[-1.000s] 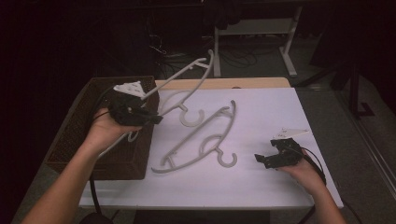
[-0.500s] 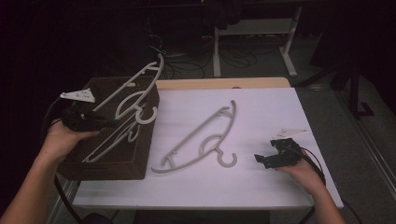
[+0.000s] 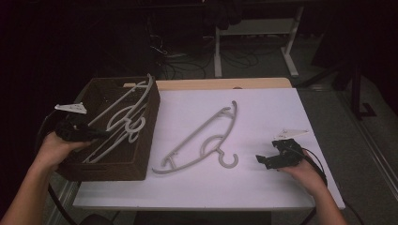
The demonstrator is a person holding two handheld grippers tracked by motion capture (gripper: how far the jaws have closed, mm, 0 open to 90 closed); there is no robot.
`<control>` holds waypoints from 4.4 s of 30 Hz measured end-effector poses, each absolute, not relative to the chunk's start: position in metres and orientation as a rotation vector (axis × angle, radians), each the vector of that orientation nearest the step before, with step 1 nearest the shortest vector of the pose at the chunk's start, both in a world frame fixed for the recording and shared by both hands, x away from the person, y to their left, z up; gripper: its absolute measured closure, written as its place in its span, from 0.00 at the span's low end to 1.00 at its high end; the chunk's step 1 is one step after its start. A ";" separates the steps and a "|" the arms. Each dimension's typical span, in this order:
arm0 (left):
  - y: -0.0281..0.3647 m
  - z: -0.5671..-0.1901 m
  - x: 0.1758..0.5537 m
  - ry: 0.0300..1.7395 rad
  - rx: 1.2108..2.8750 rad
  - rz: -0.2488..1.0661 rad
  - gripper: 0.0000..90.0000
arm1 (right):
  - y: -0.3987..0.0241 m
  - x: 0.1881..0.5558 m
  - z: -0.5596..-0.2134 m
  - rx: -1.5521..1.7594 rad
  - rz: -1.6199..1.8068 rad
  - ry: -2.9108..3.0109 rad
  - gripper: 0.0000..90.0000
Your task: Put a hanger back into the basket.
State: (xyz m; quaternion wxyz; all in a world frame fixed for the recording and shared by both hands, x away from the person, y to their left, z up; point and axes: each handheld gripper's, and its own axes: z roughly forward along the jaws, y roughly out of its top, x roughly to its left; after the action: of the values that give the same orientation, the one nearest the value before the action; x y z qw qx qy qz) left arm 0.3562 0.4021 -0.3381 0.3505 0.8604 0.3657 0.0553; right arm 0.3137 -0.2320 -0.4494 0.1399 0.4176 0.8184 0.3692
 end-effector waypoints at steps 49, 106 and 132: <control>0.255 -0.304 0.349 0.687 2.098 0.160 0.32 | -0.231 0.314 -0.450 1.194 1.084 2.381 0.11; 0.150 -0.432 0.339 0.566 2.198 0.092 0.01 | -0.088 0.517 -0.429 1.173 0.889 2.444 0.99; 0.125 -0.446 0.359 0.499 2.444 0.007 0.67 | -0.082 0.525 -0.441 1.182 0.803 2.477 0.99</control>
State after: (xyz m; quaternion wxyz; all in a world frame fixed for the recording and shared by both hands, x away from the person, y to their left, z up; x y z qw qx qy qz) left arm 0.3589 0.1250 -0.4457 0.3180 0.9289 0.1897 0.0025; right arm 0.5247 -0.0823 -0.4407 0.1406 0.4094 0.8575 0.2779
